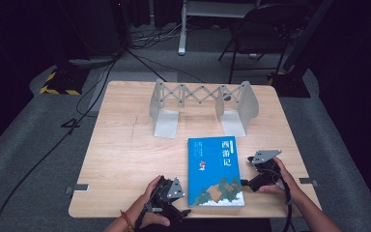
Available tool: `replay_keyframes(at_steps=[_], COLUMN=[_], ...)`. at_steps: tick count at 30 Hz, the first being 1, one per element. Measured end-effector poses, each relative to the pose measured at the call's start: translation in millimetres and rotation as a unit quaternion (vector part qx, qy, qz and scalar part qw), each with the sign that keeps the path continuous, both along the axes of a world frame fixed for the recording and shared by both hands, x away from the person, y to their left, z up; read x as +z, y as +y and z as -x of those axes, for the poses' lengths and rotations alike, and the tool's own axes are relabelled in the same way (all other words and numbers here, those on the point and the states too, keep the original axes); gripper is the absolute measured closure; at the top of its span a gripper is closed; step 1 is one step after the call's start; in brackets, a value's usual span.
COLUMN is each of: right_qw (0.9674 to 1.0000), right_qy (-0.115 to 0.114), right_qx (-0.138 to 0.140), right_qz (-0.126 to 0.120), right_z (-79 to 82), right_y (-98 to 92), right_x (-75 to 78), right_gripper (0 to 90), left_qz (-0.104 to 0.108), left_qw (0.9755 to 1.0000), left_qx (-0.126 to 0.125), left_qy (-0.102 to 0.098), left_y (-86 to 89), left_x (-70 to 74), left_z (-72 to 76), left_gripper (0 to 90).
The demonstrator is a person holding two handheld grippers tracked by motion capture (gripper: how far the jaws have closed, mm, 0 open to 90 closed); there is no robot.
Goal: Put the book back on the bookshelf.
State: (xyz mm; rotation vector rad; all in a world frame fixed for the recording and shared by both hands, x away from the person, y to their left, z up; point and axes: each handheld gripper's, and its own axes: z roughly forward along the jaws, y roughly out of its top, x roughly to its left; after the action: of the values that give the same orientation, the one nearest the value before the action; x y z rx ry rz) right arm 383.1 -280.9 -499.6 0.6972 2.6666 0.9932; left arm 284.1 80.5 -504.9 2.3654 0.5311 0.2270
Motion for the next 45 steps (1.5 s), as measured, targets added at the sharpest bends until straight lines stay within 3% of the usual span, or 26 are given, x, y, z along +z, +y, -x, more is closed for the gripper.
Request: replay_keyframes(at_steps=[3,11,18,21,27,34,37,45], right_qw=[1.0,0.9998,0.9999,0.9998,0.9996,0.9997,0.9997,0.9996], right_qy=[-0.004,-0.005,-0.011,-0.009,-0.01,-0.011,-0.011,-0.016], right_qx=[-0.006,-0.015,-0.006,0.008,0.02,0.021,0.02,0.021], right_qz=[-0.002,-0.009,-0.01,-0.016,-0.016,-0.007,-0.006,-0.007], right_z=[1.1,2.0,5.1,6.1,8.0,6.1,5.9,6.7], right_y=[4.0,13.0,20.9,23.2,32.6,42.0,43.0,44.6], right_x=[-0.3,-1.0,0.6,1.6,2.9,4.4,4.9,7.1], right_gripper=[0.2,1.7,8.7,16.2,20.6,20.6,20.6,23.1], left_qz=[-0.002,0.006,0.004,0.004,0.002,0.004,0.007,0.007], left_qw=[0.9996,0.9999,0.9998,0.9995,0.9981,0.9963,0.9963,0.9958], left_qx=[0.011,0.012,0.02,0.031,0.062,0.086,0.085,0.091], left_qy=[-0.025,0.003,0.004,0.002,-0.003,0.002,0.015,0.014], left_y=[0.7,13.5,27.3,33.9,49.9,62.6,64.6,64.4], left_x=[0.6,-0.4,-0.3,-0.1,0.1,-0.2,-0.6,-0.7], left_z=[-1.7,-13.1,-21.6,-24.6,-33.8,-43.4,-46.3,-45.0], left_gripper=[0.7,0.6,0.5,0.5,0.5,0.6,0.6,0.6])
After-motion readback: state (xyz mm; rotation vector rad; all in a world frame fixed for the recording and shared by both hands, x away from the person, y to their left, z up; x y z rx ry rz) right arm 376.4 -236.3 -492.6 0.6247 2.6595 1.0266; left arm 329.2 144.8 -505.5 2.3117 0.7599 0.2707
